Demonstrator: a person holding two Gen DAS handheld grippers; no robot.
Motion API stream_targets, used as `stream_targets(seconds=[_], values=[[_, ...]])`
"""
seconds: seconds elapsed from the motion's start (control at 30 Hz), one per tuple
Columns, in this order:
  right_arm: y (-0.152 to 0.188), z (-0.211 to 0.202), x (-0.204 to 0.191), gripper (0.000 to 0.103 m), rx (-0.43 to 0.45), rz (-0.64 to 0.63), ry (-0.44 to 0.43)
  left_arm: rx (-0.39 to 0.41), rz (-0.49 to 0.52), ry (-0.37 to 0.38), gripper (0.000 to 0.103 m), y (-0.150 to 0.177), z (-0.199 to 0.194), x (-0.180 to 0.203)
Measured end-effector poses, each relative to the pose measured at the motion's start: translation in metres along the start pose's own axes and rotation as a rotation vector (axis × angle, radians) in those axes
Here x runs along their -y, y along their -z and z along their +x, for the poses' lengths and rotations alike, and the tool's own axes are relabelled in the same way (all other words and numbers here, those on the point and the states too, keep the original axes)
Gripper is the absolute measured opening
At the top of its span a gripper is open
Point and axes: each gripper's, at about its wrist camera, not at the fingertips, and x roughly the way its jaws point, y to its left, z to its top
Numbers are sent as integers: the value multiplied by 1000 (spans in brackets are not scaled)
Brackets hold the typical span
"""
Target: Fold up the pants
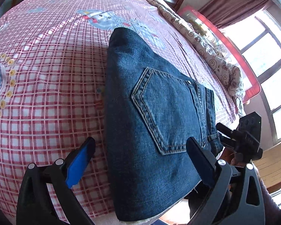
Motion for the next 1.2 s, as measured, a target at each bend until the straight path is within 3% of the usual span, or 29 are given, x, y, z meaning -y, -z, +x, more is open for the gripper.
stream_targets(seconds=[0.03, 0.1, 0.17, 0.27, 0.37, 0.73, 1.0, 1.2], values=[[0, 1, -5, 47, -11, -29, 39, -7, -4, 10, 96, -3, 3, -1], [-1, 2, -8, 35, -28, -53, 90, -22, 26, 27, 75, -6, 7, 4], [-1, 1, -7, 31, -35, -47, 83, -45, 57, -12, 57, -7, 10, 9], [-3, 2, -25, 27, -52, -140, 156, -50, 51, -9, 30, -10, 7, 13], [-8, -3, -39, 23, -42, -176, 173, -15, 44, -10, 20, -11, -4, 17], [-42, -26, -71, 21, -3, -272, 164, 82, 110, 14, 17, -44, -42, 37], [-80, -23, -100, 21, 4, -319, 137, 117, 132, 14, 17, -86, -53, 44], [-114, -20, -123, 20, 40, -369, 128, 197, 171, 8, 17, -125, -75, 50]])
